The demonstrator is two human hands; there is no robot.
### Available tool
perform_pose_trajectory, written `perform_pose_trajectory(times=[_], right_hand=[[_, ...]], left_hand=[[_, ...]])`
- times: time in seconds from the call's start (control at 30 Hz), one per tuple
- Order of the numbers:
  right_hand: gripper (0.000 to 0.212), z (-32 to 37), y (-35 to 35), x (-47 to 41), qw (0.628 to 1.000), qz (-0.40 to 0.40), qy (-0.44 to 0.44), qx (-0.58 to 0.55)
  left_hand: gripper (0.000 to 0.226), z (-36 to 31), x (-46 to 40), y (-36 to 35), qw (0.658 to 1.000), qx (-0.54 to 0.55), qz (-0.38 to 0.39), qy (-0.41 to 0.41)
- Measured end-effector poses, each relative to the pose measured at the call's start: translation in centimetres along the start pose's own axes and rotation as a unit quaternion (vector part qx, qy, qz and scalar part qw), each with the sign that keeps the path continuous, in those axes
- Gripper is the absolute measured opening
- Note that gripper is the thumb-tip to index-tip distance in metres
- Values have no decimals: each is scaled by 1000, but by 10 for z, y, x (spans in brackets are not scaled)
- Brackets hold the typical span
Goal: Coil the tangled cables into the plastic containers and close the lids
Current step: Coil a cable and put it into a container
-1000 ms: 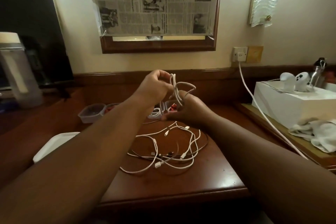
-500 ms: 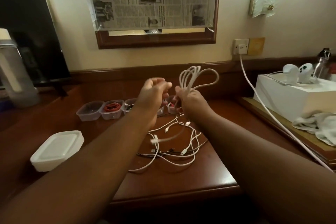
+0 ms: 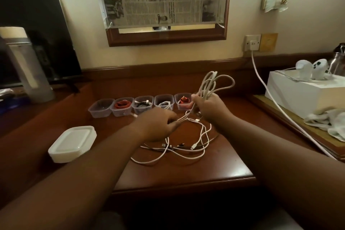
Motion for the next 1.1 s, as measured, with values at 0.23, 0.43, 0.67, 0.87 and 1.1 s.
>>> perform_pose_trajectory(times=[0.23, 0.43, 0.67, 0.87, 1.1], right_hand=[[61, -24, -17, 51, 904, 399, -122, 88], [85, -59, -3, 87, 738, 495, -285, 360], [65, -27, -10, 75, 824, 339, -97, 443], [20, 38, -16, 75, 976, 165, 48, 135], [24, 71, -33, 91, 975, 67, 124, 173]], left_hand=[[24, -7, 43, 46, 974, 107, -171, -98], [31, -17, 61, 58, 983, 102, -119, -94], [31, -22, 64, 61, 986, 120, -97, -54], [36, -12, 54, 52, 937, 326, -112, 55], [26, -10, 49, 11, 541, 808, -133, 191]])
Point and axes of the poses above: each hand's wrist, its own x-axis away from the middle knuckle, its own y-axis out of the back of the hand, z = x × y, the point moved 6 cm from there along -x, towards the middle knuckle, and after that the axes turned 2 degrees about z, right-handed, at the moved point
